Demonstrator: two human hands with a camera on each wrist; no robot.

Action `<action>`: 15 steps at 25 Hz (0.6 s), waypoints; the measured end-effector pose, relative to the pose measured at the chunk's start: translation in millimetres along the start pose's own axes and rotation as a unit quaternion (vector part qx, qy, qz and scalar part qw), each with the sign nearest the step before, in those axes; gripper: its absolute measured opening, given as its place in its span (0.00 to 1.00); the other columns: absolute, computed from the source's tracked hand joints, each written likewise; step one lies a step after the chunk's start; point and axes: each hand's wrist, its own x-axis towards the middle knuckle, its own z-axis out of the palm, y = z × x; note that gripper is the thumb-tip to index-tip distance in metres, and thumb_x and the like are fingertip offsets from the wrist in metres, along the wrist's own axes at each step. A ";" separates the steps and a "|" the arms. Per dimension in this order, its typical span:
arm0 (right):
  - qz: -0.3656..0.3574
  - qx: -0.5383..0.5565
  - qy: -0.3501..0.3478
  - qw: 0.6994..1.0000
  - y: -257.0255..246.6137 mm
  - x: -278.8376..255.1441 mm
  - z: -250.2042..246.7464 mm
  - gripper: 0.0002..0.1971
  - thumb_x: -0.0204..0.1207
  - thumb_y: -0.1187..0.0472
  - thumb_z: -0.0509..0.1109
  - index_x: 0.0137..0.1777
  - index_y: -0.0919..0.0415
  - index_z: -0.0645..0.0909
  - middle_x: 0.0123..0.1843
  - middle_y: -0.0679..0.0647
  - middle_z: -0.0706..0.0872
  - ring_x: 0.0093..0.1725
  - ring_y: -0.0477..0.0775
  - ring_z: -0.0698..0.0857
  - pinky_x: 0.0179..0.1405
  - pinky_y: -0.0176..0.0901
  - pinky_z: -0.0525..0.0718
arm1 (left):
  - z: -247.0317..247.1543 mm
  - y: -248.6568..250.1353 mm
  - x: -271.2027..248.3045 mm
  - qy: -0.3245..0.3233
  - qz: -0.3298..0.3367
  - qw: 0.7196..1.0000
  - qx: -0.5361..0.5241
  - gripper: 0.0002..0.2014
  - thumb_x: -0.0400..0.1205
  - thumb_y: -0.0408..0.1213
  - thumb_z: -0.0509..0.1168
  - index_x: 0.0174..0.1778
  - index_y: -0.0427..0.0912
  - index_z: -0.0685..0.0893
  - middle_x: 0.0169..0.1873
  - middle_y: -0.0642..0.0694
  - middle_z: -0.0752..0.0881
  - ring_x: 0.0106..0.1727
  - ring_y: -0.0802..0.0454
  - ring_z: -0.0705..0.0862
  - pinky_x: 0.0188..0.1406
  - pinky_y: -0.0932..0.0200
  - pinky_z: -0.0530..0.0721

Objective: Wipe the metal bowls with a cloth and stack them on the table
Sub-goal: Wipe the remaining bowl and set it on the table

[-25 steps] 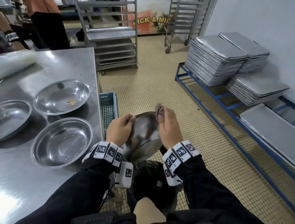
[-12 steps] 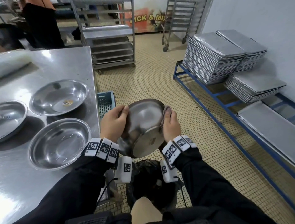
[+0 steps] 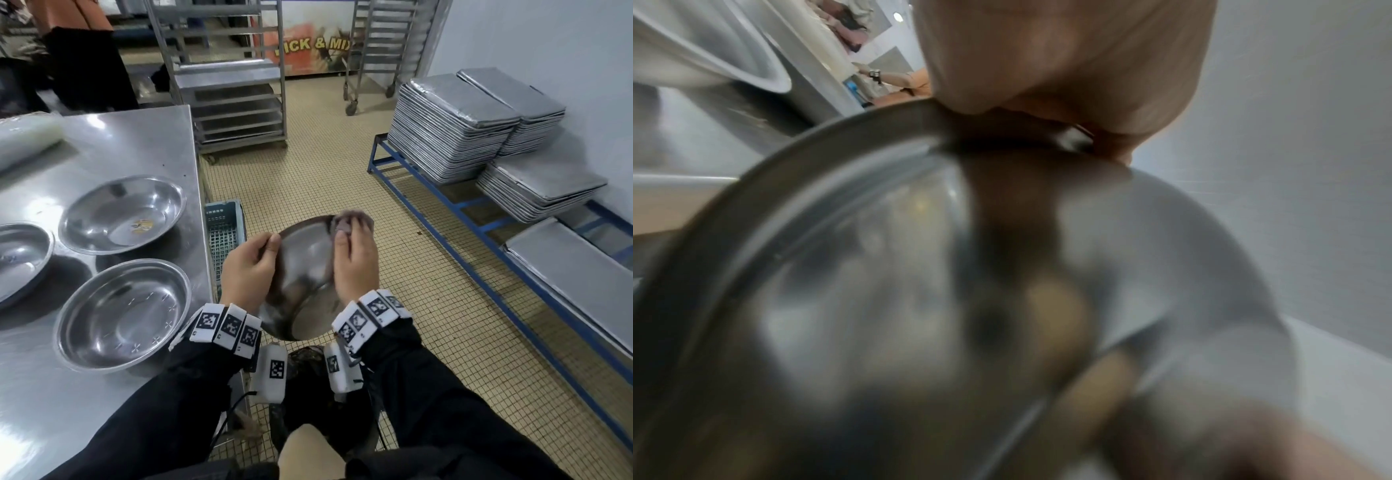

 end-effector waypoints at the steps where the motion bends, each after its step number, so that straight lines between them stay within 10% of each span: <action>1: 0.059 0.063 -0.014 0.996 7.9 3.0 -7.5 0.24 0.86 0.47 0.48 0.77 0.55 0.67 0.72 0.54 0.75 0.69 0.55 0.75 0.69 0.58 0.76 | -1.0 -5.5 -1.1 -0.002 -0.011 1.000 -0.029 0.15 0.87 0.42 0.61 0.34 0.45 0.80 0.24 0.52 0.78 0.29 0.52 0.75 0.32 0.52 0.74; 6: 0.244 0.208 -0.065 0.945 49.0 -14.7 -31.3 0.14 0.87 0.50 0.52 0.64 0.52 0.75 0.51 0.48 0.82 0.46 0.48 0.81 0.39 0.40 0.76 | -9.0 -27.0 -3.2 0.019 -0.076 0.986 -0.148 0.12 0.87 0.39 0.61 0.38 0.45 0.83 0.28 0.57 0.81 0.33 0.59 0.77 0.37 0.63 0.75; 15: 0.068 0.076 -0.039 0.994 48.0 -12.1 -24.9 0.08 0.86 0.59 0.56 0.52 0.59 0.76 0.47 0.53 0.83 0.46 0.52 0.81 0.40 0.44 0.75 | -23.1 -44.9 -8.5 -0.032 -0.103 0.985 -0.132 0.09 0.86 0.39 0.62 0.59 0.52 0.84 0.52 0.55 0.86 0.54 0.62 0.83 0.56 0.62 0.83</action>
